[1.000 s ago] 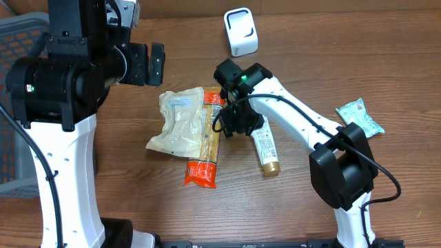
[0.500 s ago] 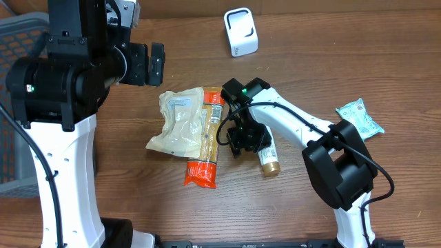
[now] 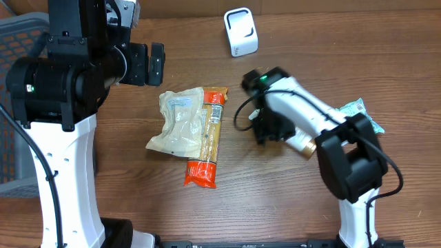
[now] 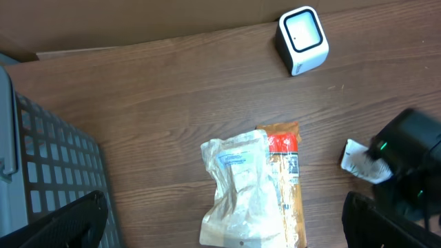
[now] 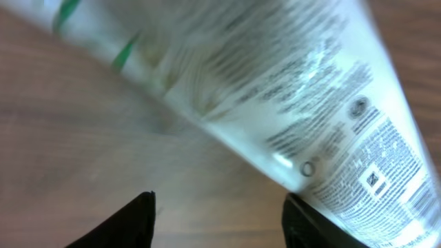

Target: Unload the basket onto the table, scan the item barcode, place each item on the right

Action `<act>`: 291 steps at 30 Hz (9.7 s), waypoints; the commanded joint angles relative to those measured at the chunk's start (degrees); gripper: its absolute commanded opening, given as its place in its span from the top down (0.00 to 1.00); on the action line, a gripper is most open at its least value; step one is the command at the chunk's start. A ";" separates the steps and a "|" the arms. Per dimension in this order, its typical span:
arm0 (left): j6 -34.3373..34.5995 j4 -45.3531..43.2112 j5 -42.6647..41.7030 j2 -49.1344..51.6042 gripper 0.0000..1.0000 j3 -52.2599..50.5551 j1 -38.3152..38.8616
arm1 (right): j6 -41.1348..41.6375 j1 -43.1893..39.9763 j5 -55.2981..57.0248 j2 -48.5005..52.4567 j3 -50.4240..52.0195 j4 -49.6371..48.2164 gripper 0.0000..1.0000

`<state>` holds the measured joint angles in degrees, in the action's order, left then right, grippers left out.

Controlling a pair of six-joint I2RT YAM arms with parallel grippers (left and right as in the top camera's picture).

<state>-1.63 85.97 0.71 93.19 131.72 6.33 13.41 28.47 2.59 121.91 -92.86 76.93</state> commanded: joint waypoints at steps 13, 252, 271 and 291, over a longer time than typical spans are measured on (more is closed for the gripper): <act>0.37 -0.09 0.11 0.31 0.00 0.22 0.07 | -3.76 -7.23 -10.12 -5.99 -2.84 -14.45 0.44; 0.37 -0.09 0.11 0.46 0.01 0.22 0.07 | -70.66 -3.23 36.59 12.50 -5.75 -84.06 0.96; 0.37 -0.09 0.09 0.46 0.01 0.22 0.07 | -70.47 -1.84 36.79 12.63 -5.75 -85.88 0.96; 0.37 -0.09 0.09 0.46 0.00 0.22 0.07 | -29.59 -0.72 2.80 -16.68 -5.90 -43.36 0.96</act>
<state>-1.63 85.95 0.73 93.21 131.72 6.33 -33.43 30.02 23.88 118.30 -97.01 30.55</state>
